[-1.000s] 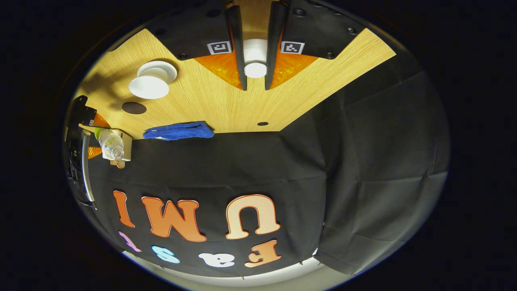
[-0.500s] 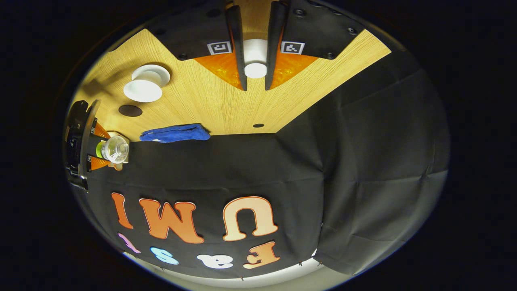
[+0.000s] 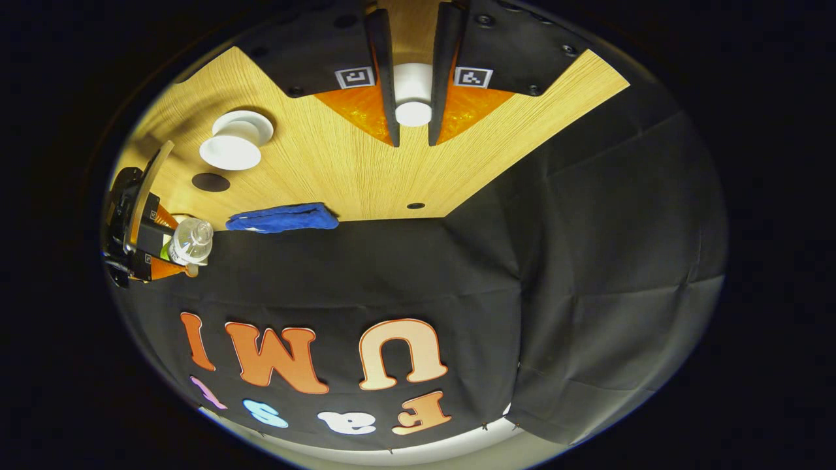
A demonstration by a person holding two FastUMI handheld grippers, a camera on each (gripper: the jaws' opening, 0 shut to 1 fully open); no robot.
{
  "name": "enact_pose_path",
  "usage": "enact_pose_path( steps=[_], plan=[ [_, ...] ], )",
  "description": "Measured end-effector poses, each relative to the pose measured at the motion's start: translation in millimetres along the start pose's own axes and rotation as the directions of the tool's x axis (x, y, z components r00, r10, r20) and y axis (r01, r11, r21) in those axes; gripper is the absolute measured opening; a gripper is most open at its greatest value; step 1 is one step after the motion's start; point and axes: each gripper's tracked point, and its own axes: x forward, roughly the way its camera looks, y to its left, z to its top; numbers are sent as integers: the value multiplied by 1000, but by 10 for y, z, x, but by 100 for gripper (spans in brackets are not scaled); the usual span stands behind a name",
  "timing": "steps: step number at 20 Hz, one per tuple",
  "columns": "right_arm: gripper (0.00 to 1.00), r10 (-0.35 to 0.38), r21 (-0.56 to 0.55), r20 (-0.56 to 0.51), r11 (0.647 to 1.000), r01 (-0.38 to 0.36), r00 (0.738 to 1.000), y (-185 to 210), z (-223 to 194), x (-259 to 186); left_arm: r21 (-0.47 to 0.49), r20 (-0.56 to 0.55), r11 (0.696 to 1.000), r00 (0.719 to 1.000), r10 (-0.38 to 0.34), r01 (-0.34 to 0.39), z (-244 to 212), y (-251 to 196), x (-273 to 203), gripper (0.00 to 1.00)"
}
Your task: Open the teacup lid with one hand, grasp the water bottle and pour water into the teacup with the other hand; after pouring, place the water bottle on the coaster and then close the teacup lid.
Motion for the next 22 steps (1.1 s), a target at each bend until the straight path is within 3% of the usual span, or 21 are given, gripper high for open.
enact_pose_path(
  steps=[1,17,18,22],
  plan=[
    [59,-5,-15,8,1000,5,1000,-3,11,-2,-2,0,1000,1000,1,-1,-7,10,-1,30],
    [59,-49,-130,65,990,57,997,-40,131,-2,4,-9,1000,1000,-7,7,-70,61,0,30],
    [55,-52,-139,68,988,61,996,-43,134,-8,4,-10,1000,1000,-9,9,-81,66,-3,30],
    [59,-48,-157,75,986,59,996,-35,136,-10,6,-10,1000,1000,-11,11,-74,58,-3,30]
  ],
)
